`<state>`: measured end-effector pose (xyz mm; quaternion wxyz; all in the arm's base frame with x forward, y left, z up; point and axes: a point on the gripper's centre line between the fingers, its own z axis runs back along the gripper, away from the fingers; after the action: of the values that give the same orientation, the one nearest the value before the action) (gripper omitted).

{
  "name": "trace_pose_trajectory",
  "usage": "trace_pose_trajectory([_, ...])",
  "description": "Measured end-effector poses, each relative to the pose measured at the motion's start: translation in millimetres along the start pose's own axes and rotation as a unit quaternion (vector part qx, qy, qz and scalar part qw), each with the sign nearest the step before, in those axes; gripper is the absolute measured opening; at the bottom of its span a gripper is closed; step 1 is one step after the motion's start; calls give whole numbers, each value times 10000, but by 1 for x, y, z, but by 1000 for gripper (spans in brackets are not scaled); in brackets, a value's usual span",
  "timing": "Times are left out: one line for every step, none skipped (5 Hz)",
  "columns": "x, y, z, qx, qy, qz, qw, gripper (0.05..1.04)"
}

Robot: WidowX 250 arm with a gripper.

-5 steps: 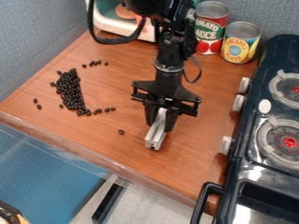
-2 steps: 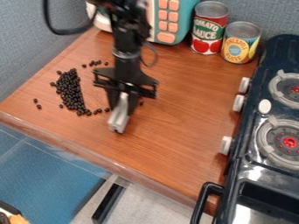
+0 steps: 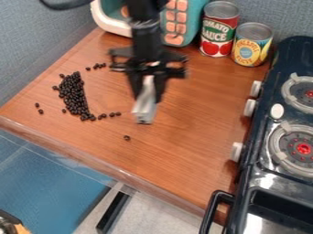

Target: Sweep into pile

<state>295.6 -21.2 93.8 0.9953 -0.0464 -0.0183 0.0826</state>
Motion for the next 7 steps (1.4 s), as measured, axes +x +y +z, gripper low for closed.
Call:
trace_pose_trajectory([-8, -36, 0, -37, -14, -224, 9997, 369])
trace_pose_trajectory([-5, -40, -32, 341, 99, -321, 9989, 369])
trace_pose_trajectory([6, -25, -65, 698, 98, -348, 9969, 369])
trace_pose_trajectory([18, 9, -77, 918, 34, -224, 9955, 369])
trace_pose_trajectory([19, 23, -79, 953, -31, -143, 9953, 369])
trace_pose_trajectory([20, 37, -78, 937, -78, -185, 9954, 369])
trace_pose_trajectory([19, 61, -77, 942, -131, -64, 9954, 369])
